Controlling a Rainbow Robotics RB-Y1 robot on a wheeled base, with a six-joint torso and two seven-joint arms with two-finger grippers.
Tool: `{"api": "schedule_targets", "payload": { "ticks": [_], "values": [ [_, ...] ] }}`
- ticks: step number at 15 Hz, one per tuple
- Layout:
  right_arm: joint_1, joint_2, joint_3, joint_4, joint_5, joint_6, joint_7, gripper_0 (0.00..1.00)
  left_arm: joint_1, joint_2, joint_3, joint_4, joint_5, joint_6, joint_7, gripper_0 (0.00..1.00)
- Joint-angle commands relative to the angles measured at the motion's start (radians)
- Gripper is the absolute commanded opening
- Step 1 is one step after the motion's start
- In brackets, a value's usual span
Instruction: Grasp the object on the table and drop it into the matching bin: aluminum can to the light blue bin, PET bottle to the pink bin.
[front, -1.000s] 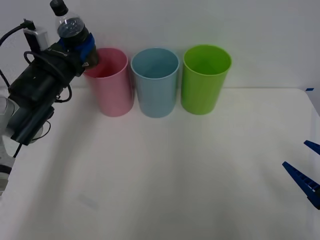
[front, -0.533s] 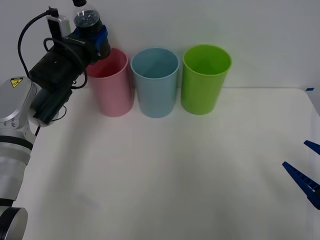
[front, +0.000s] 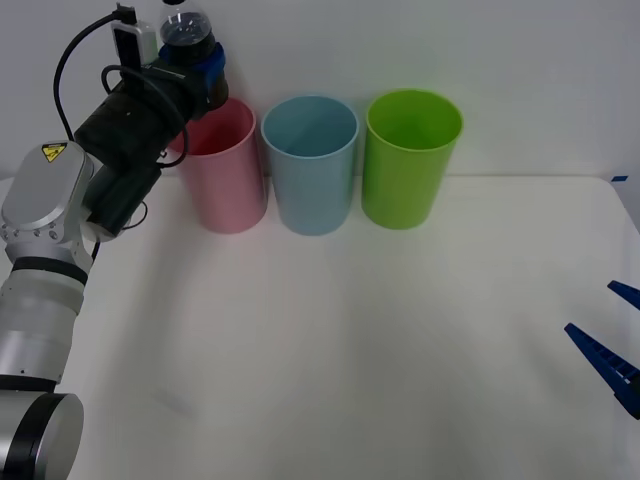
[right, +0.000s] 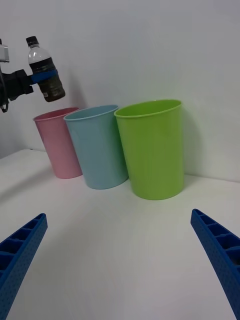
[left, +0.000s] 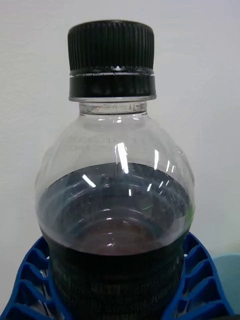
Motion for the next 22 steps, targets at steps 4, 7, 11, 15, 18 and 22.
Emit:
{"api": "schedule_targets", "payload": {
  "ticks": [4, 7, 11, 15, 18, 22],
  "values": [
    [0.0, 0.0, 0.0, 0.0, 0.0, 0.0, 0.0, 1.0, 0.002, 0.002, 0.004, 0.0, 0.019, -0.014, 0.004, 1.0],
    [0.0, 0.0, 0.0, 0.0, 0.0, 0.0, 0.0, 1.0, 0.011, 0.008, 0.003, 0.0, 0.045, -0.034, 0.006, 1.0],
    [0.0, 0.0, 0.0, 0.0, 0.0, 0.0, 0.0, 1.0, 0.068, 0.095, -0.063, -0.037, 0.197, -0.067, 0.002, 1.0],
    [0.0, 0.0, 0.0, 0.0, 0.0, 0.0, 0.0, 1.0, 0.207, 0.161, -0.083, -0.173, 0.32, -0.083, 0.004, 1.0],
    [0.0, 0.0, 0.0, 0.0, 0.0, 0.0, 0.0, 1.0, 0.347, 0.203, -0.075, -0.302, 0.39, -0.096, -0.004, 1.0],
    [0.0, 0.0, 0.0, 0.0, 0.0, 0.0, 0.0, 1.0, 0.546, 0.233, -0.002, -0.437, 0.44, -0.188, -0.025, 1.0]
  ]
}}
